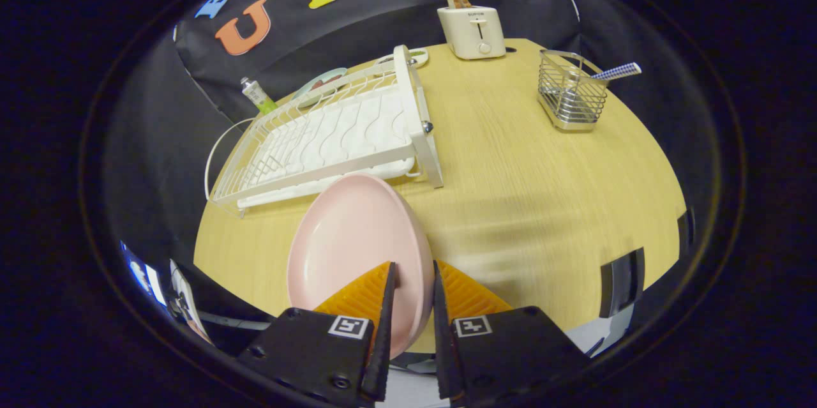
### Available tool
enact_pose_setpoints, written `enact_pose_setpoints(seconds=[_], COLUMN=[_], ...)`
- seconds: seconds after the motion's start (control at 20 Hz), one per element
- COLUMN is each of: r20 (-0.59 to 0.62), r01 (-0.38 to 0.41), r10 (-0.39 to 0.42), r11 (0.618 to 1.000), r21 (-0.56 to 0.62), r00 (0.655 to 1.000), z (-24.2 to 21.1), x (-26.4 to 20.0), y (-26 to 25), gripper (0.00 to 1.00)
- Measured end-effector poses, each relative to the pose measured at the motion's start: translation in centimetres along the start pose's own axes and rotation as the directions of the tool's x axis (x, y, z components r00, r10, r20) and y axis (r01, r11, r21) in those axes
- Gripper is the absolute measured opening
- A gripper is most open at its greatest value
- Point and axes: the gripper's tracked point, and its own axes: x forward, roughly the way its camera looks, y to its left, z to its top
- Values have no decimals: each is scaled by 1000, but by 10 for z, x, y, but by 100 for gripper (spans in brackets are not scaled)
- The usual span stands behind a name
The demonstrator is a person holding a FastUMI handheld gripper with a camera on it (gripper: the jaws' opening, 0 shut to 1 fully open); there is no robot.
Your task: Take the plate from the dish rack, then take the spoon from the basket and place it into the plate.
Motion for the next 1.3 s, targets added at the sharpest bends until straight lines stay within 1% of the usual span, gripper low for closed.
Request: enact_pose_setpoints(seconds=[0.1, 0.2, 0.25, 0.3, 0.35, 0.4, 0.5, 0.55, 0.6, 0.7, 0.8, 0.85, 1.0, 1.05, 1.2, 1.3], r20=[22, 74, 100, 112, 125, 153, 232, 267, 291, 362, 427, 459, 547, 573, 615, 652], r01=[10, 67, 83, 79, 77, 76, 121, 133, 137, 170, 201, 200, 207, 208, 169, 155], r10=[-10, -65, -80, -74, -73, -70, -102, -103, -91, -95, -102, -96, -101, -106, -95, -96], r11=[1000, 997, 996, 996, 997, 996, 990, 986, 980, 969, 961, 962, 969, 971, 984, 987], r21=[-14, -28, -32, -34, -30, -36, -68, -97, -141, -181, -193, -184, -136, -115, -62, -32], r00=[1000, 995, 992, 991, 990, 986, 967, 958, 952, 928, 898, 883, 831, 813, 782, 752], z=[5, 15, 20, 21, 22, 28, 40, 45, 49, 60, 70, 76, 90, 95, 108, 123], x=[-1, -2, -3, -3, -5, -6, -15, -17, -18, -26, -33, -38, -51, -53, -57, -60], y=[-5, -18, -22, -22, -24, -26, -41, -43, -45, -58, -72, -78, -111, -121, -150, -169], gripper=[36, 37, 36, 34, 36, 47, 65, 74, 80, 84, 86, 91, 95, 95, 95, 95])
